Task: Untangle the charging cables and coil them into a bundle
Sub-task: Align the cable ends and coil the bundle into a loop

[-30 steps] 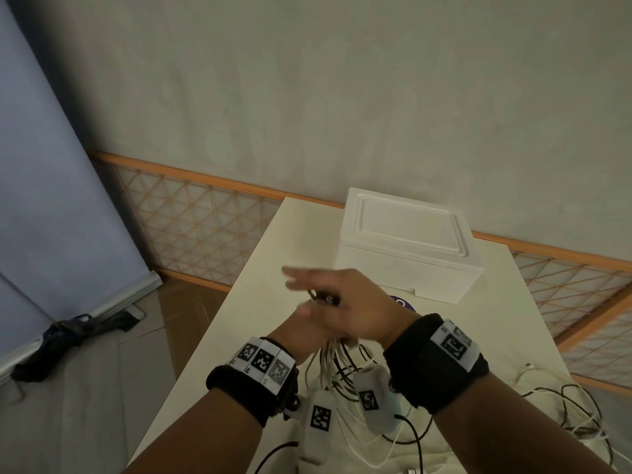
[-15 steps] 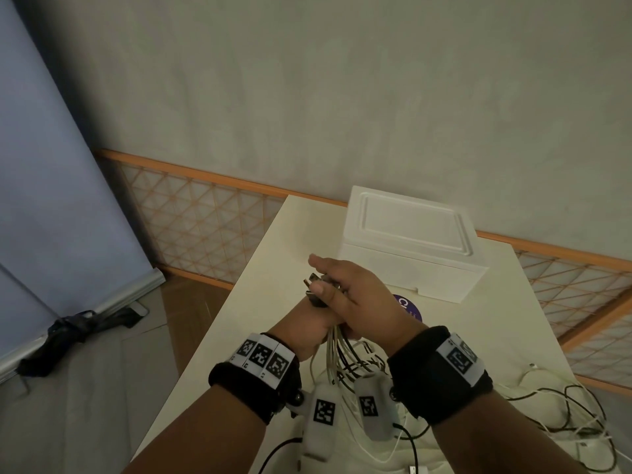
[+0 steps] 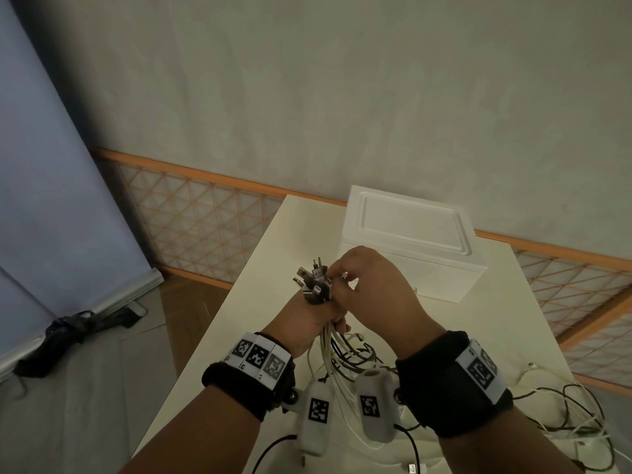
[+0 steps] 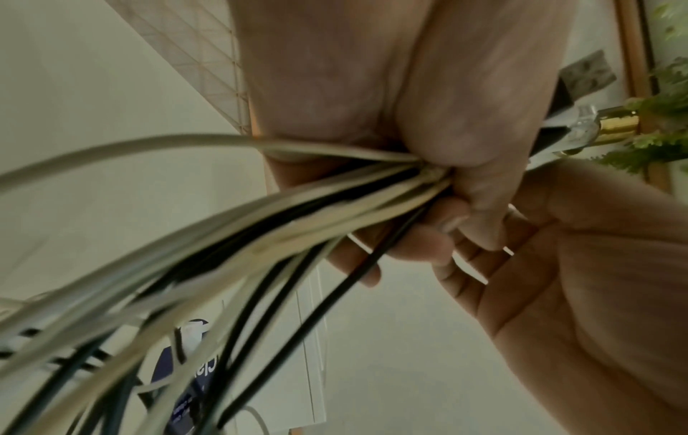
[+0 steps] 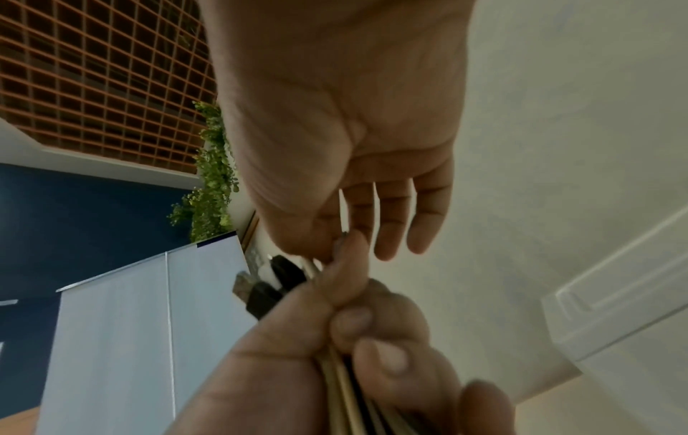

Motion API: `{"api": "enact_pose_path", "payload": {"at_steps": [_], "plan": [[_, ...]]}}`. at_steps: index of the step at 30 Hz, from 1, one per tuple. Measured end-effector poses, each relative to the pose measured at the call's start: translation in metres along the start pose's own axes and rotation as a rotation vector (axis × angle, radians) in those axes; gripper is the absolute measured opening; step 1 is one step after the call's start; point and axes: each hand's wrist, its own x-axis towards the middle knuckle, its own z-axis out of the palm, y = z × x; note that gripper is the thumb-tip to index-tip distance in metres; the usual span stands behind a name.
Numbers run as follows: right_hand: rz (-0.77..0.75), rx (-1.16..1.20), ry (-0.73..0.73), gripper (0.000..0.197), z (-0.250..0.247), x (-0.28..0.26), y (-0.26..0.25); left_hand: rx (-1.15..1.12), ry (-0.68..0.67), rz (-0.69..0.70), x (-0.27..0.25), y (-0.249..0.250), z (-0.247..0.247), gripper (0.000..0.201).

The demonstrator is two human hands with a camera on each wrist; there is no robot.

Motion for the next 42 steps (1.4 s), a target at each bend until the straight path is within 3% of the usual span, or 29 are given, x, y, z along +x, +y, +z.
{"api": "enact_pose_path", "payload": {"at_steps": [5,10,13,17,21,24,28,32,36,39,42], "plan": [[-0.028,-0.053,-0.151,0.021,-0.012,0.005,-0.004,-0.036,-0.002,0.017,0.0,-0.001,0.0,0.004],[0.037,-0.175,-0.246,0.028,-0.013,0.006,-0.008,0.014,-0.063,0.068,-0.005,0.003,0.003,0.017],[0.145,-0.005,-0.165,0.026,-0.013,0.004,-0.007,0.069,-0.059,0.091,-0.004,0.004,0.004,0.008],[0.221,0.446,-0.026,0.038,-0.013,0.002,-0.012,0.079,-0.051,0.081,-0.004,0.007,0.003,0.017],[0.052,0.415,-0.06,0.05,-0.014,0.001,-0.015,0.143,-0.068,0.113,-0.007,0.011,0.003,0.014],[0.1,0.457,-0.144,0.04,-0.011,0.001,-0.015,0.204,-0.07,0.124,-0.009,0.013,0.004,0.007],[0.003,0.446,-0.172,0.033,-0.006,-0.004,-0.018,0.244,-0.062,0.09,-0.008,0.014,0.0,0.025],[-0.07,0.487,-0.19,0.034,0.0,-0.004,-0.014,0.243,-0.087,0.057,-0.008,0.017,0.003,0.023],[-0.265,0.304,-0.206,0.045,0.003,0.0,-0.009,0.488,-0.157,0.01,0.0,0.018,0.004,0.041],[-0.349,0.202,-0.089,0.039,0.008,0.003,-0.011,0.592,-0.159,0.005,0.001,0.017,0.001,0.044],[-0.394,0.179,0.012,0.03,0.015,0.006,-0.008,0.512,-0.159,0.01,-0.003,0.017,-0.001,0.037]]}}
